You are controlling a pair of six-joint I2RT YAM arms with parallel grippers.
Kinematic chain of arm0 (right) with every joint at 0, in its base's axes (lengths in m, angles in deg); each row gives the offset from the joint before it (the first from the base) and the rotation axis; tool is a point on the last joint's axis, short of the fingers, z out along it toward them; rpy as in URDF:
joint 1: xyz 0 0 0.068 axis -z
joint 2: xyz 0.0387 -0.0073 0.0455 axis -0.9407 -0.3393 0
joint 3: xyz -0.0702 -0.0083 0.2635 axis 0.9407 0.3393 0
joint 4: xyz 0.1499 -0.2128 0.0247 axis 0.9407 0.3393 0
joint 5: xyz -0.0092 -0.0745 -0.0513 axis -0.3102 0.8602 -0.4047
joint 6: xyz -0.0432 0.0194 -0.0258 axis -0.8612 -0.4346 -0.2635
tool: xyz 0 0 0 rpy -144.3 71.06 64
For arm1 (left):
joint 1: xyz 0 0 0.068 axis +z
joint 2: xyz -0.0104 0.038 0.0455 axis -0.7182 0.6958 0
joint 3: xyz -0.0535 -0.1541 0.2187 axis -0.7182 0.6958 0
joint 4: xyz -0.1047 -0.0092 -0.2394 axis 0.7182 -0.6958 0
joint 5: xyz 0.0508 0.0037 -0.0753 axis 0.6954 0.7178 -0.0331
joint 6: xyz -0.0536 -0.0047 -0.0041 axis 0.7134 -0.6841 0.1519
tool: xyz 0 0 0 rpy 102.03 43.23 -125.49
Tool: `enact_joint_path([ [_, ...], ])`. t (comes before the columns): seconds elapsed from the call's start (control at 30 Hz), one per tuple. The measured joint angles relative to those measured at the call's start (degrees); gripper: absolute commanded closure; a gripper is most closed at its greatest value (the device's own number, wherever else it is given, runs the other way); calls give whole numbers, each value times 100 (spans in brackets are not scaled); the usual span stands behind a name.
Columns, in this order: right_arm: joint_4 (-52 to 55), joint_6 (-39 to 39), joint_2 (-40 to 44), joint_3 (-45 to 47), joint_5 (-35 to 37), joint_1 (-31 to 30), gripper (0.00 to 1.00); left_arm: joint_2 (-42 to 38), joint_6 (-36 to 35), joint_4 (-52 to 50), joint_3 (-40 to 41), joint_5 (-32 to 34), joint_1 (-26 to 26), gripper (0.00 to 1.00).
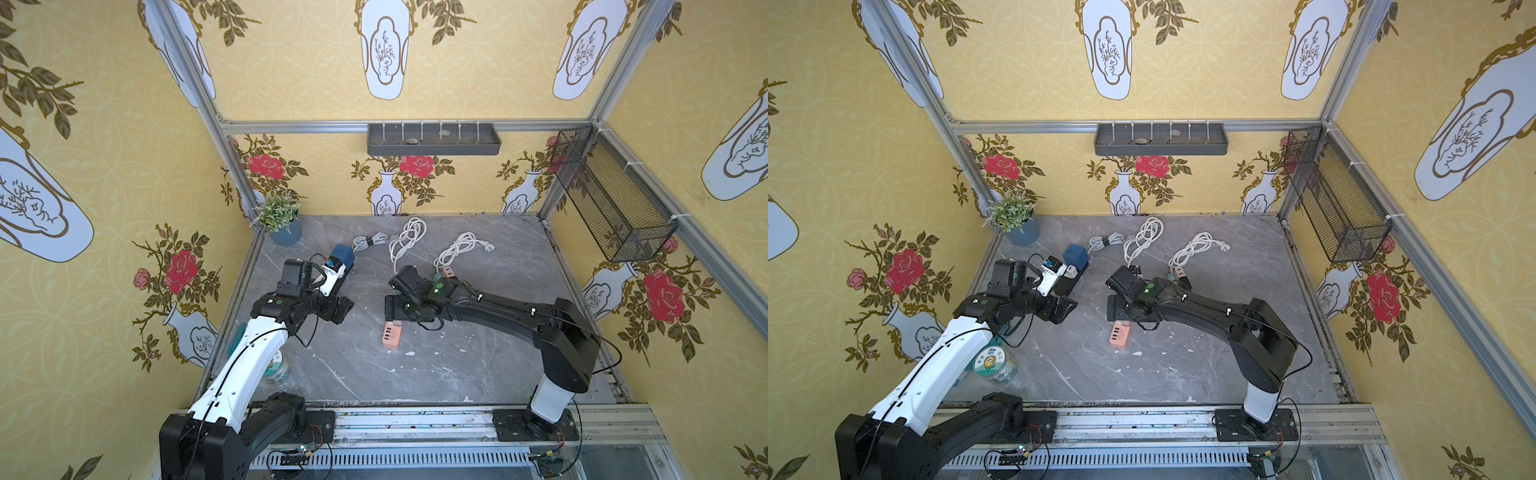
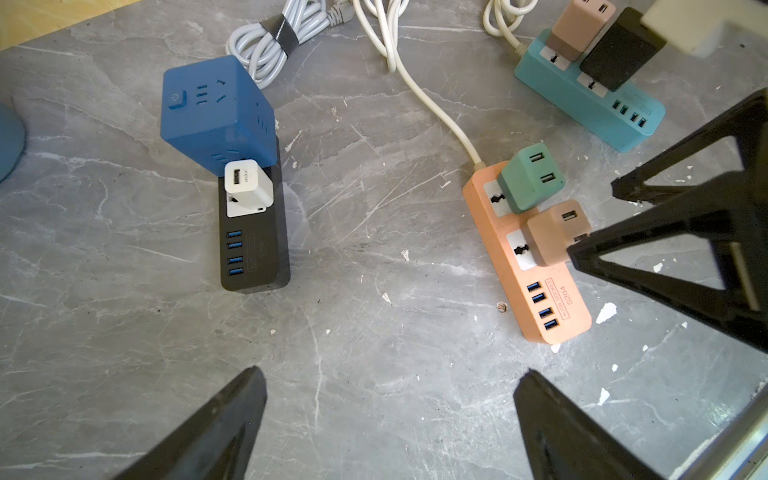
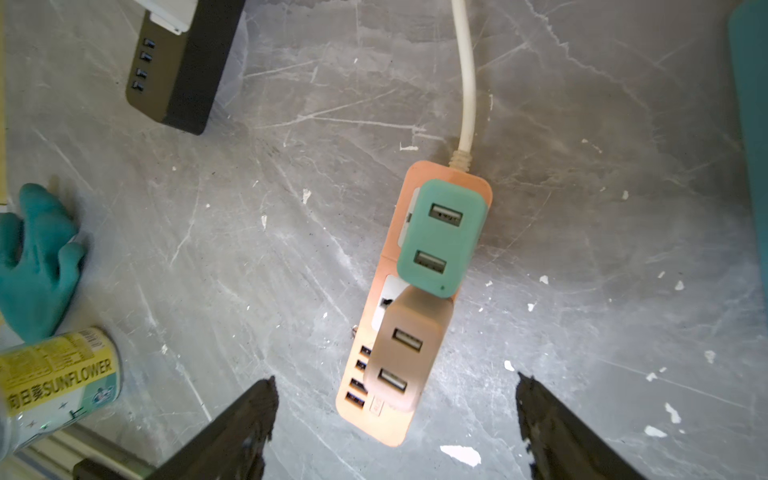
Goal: Pull the plug off the socket
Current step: Adjust the socket at the center of the board.
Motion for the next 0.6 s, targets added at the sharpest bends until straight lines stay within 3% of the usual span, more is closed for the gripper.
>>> enact_joint_path([
  [0.43,208,105,-584,-345,175,26,38,7,0,0,17,-17,0,1],
  [0.6,348,142,-748,-474,286,20,43,39,0,0,17,-44,-7,1],
])
